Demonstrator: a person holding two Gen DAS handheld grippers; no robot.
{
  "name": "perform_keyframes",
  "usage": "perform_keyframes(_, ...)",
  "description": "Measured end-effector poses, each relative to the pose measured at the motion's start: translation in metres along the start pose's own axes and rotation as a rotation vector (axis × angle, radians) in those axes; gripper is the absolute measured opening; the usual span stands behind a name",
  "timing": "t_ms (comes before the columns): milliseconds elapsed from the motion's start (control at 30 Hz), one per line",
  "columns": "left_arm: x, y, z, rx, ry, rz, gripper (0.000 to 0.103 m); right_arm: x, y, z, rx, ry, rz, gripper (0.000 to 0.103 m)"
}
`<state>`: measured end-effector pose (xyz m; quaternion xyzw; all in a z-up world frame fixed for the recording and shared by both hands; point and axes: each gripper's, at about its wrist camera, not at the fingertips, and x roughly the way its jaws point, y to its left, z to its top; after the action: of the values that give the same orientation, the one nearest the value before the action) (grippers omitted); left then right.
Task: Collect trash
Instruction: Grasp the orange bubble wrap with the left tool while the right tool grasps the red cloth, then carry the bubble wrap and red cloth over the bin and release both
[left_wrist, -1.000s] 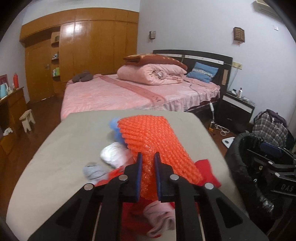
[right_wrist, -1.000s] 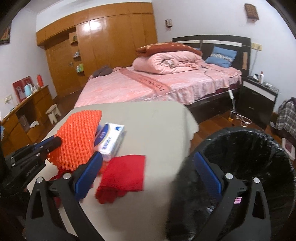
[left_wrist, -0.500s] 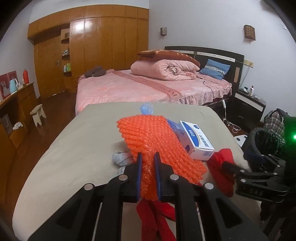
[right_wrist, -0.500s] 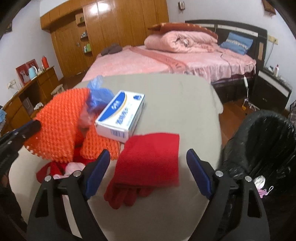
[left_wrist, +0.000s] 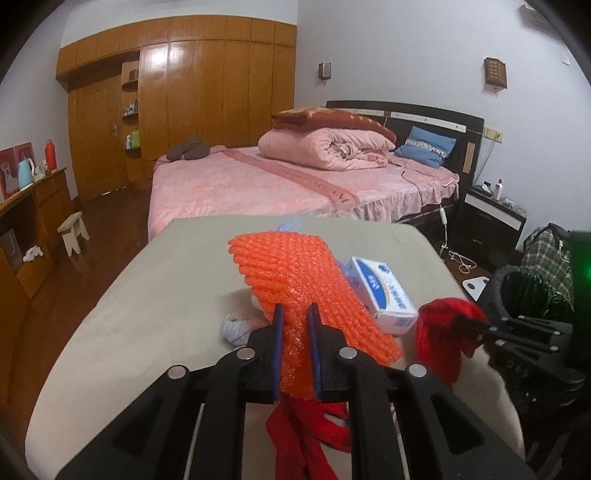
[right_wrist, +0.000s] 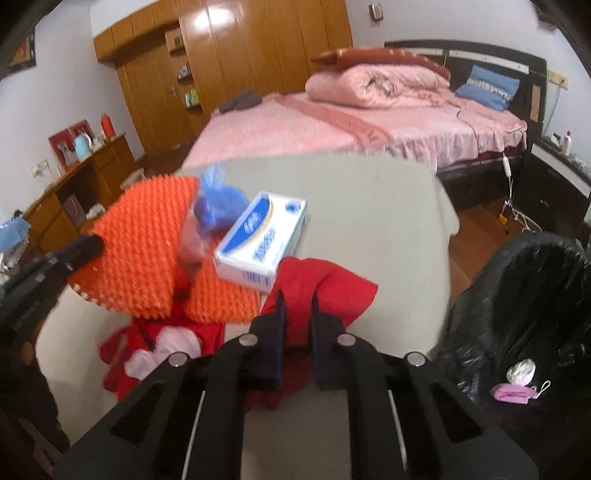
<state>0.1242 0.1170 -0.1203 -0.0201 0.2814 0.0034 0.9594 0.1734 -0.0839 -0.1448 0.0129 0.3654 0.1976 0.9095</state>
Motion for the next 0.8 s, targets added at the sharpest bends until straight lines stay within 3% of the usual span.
perform_keyframes(400, -0.018, -0.029, 0.025, 0.019, -0.054, -0.082, 0.013, -0.066, -0.018, 0.032, 0.011, -0.149, 0.001, 0.010)
perform_keyframes(800, -0.021, -0.067, 0.043, 0.049, -0.079, -0.169, 0.013, -0.111, -0.048, 0.048, 0.017, -0.236, -0.029, 0.010)
